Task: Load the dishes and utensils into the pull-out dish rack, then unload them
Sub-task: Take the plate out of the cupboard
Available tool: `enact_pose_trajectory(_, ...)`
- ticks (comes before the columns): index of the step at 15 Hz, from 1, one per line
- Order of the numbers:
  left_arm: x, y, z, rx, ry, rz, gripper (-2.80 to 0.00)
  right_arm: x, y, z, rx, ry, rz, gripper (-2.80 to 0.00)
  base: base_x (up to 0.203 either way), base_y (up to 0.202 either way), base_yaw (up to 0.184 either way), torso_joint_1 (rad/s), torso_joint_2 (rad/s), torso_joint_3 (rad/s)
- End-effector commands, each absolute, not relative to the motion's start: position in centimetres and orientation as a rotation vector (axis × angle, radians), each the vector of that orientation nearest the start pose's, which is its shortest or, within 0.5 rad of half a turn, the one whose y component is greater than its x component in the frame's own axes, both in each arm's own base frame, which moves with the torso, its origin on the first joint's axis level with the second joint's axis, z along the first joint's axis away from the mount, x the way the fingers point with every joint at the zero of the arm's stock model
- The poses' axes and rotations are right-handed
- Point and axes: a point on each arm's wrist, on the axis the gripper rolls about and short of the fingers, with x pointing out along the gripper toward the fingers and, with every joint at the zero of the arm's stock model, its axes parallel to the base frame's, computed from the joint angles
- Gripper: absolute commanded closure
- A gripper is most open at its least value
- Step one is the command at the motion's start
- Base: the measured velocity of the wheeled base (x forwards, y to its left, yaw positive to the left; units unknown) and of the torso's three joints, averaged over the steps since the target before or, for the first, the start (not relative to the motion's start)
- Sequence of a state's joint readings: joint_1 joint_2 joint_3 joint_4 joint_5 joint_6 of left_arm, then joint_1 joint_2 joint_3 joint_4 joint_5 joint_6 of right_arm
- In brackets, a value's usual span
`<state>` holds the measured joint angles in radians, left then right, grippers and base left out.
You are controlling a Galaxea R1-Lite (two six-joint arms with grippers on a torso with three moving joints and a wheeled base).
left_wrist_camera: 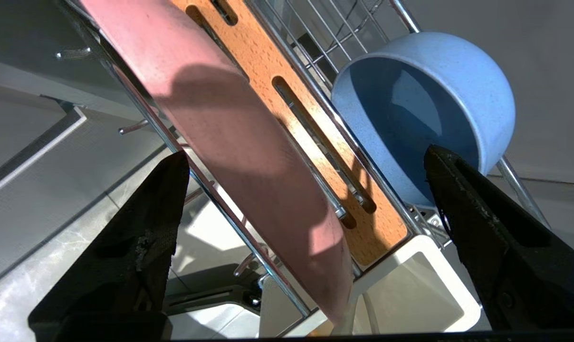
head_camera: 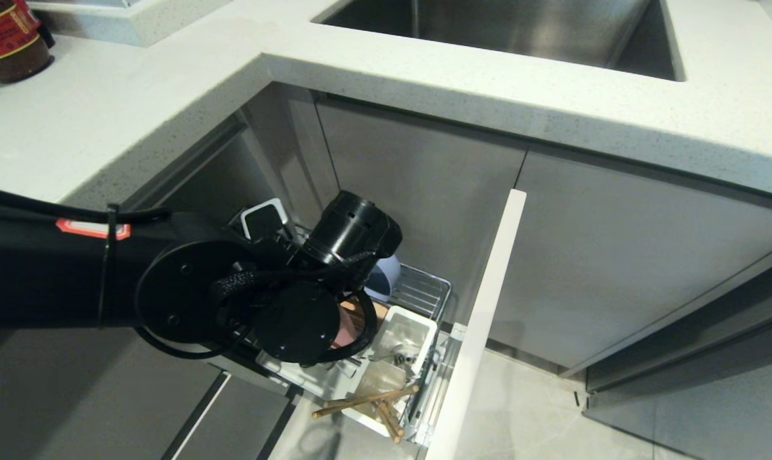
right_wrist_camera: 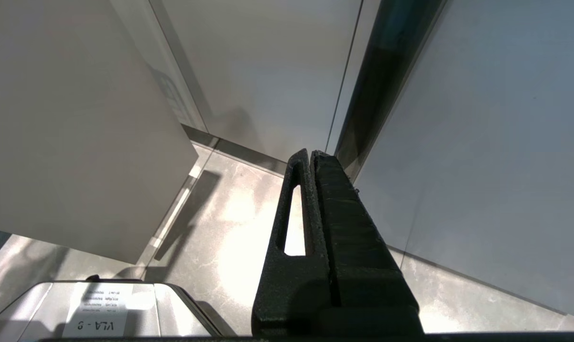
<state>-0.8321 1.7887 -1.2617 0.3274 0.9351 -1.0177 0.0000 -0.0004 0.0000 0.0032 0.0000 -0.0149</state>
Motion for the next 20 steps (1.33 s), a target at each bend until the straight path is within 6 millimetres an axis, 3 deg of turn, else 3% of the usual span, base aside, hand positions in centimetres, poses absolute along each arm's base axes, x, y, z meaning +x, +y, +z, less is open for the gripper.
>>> enact_pose_trajectory(1, 22.3, -21.8, 20.6, -0.342, 0.408, 0.342, 0.00, -2.3, 0.0, 7.5, -0.015, 0.003, 0.000, 0.00, 0.000, 0.000, 0.000, 0.000, 0.00, 0.000)
enact_pose_trajectory(13, 20.9, -20.6, 23.2, -0.381, 0.367, 0.307, 0.00, -2.3, 0.0, 7.5, -0.015, 0.003, -0.001, 0.00, 0.000, 0.000, 0.000, 0.000, 0.00, 0.000)
enact_pose_trajectory(20, 17.4, -19.6, 27.2, -0.447, 0.310, 0.189, 0.00, -2.3, 0.0, 7.5, -0.017, 0.003, 0.000, 0.00, 0.000, 0.000, 0.000, 0.000, 0.00, 0.000)
